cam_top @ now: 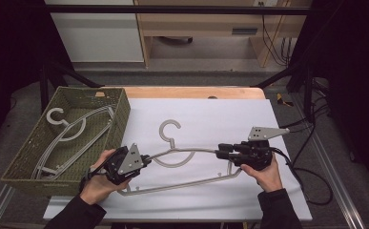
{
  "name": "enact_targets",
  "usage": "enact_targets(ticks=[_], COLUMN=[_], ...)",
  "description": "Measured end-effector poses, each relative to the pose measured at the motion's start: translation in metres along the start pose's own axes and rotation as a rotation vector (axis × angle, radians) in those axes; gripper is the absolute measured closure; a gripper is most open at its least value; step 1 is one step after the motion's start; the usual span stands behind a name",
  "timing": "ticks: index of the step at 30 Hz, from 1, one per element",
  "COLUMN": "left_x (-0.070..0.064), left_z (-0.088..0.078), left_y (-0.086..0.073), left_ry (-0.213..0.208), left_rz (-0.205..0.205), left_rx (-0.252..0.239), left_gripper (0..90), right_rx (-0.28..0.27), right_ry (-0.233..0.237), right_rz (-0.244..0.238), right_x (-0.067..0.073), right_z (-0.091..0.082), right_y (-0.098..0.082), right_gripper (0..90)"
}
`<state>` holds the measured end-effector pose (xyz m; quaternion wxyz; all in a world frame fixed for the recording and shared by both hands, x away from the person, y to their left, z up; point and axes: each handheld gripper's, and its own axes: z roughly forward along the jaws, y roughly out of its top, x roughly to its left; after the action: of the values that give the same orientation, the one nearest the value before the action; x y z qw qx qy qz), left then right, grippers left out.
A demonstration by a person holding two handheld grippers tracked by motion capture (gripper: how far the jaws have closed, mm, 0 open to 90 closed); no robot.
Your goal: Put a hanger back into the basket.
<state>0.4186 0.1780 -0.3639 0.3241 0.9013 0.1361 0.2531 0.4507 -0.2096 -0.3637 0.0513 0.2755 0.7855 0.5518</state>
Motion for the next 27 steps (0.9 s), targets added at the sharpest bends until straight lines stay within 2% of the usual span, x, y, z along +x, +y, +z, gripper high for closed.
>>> enact_targets(ticks=[1,2,6,11,14,17,21,27], left_x=[0.000,-0.001,0.001,0.006,0.009,0.014,0.023,0.040], left_z=[-0.001,-0.001,-0.004,-0.007,-0.009,-0.014,-0.027,-0.048], left_y=[0.000,-0.001,-0.001,-0.002,-0.002,0.000,0.009,0.012], left_ry=[0.005,0.005,0.045,0.104,0.131,0.152,0.186,0.238], left_rz=[-0.002,-0.022,-0.038,-0.107,-0.142,-0.170,-0.173,-0.207], left_rx=[0.002,-0.003,0.028,0.045,0.050,0.034,0.024,-0.017], left_gripper=[81.5,81.5,81.6,81.6,81.5,81.5,81.5,81.4], right_rx=[-0.024,-0.024,-0.082,-0.151,-0.166,-0.169,-0.171,-0.142], right_ry=[-0.036,-0.036,-0.129,-0.219,-0.270,-0.287,-0.307,-0.331], right_rz=[-0.011,-0.011,-0.032,-0.043,-0.032,-0.019,-0.007,0.003], right_x=[-0.001,-0.001,-0.002,-0.004,-0.004,-0.003,-0.002,-0.003], right_z=[-0.002,-0.002,-0.006,-0.015,-0.020,-0.024,-0.029,-0.028], right_y=[0.000,0.000,-0.001,-0.003,-0.007,-0.012,-0.018,-0.029], right_gripper=[58.7,58.7,43.5,28.8,20.4,15.5,12.0,8.9])
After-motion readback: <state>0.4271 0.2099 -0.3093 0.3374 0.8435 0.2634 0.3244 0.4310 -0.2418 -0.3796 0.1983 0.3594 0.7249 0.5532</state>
